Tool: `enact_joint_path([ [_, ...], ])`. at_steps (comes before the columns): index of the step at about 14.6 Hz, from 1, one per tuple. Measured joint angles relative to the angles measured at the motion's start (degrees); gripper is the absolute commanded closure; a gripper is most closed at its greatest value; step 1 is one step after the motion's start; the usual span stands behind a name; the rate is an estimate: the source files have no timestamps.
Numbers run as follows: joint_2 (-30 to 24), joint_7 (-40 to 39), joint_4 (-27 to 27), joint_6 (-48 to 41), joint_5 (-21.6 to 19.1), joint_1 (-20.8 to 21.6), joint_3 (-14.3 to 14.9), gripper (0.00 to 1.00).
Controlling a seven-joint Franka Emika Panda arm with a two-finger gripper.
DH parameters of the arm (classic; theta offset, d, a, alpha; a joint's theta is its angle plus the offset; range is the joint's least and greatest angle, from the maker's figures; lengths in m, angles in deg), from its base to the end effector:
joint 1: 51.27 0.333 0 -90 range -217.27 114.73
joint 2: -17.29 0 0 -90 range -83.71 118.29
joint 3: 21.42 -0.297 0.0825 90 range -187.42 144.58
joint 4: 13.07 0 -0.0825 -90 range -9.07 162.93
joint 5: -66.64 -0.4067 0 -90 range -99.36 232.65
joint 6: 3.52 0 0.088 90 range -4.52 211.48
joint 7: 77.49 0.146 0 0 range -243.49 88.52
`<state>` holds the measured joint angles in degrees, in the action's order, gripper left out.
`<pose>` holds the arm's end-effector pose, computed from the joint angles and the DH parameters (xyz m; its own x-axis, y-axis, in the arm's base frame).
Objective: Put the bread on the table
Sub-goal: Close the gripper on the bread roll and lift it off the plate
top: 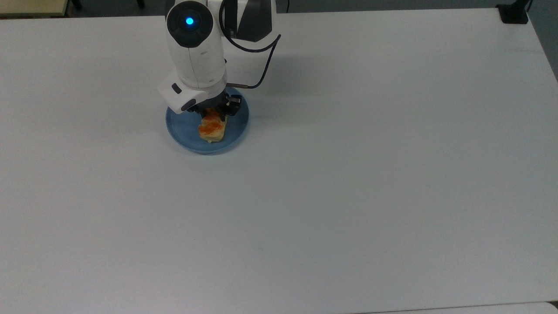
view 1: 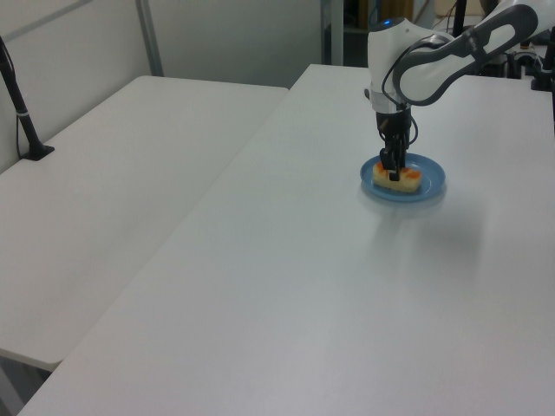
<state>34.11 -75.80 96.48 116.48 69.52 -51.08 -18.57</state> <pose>0.6118 -0.0323 0.2642 0.9927 -0.0499 -0.1098 -0.0437 -0.9974 0.0581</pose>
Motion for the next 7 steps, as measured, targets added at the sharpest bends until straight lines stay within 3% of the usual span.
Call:
enact_joint_path([
  [3, 0.0, 0.0, -1.1, 0.0, 0.0, -0.3, 0.1, 0.82],
  [7, 0.1, -0.9, -8.5, 0.0, 0.0, -2.0, 0.1, 0.81],
])
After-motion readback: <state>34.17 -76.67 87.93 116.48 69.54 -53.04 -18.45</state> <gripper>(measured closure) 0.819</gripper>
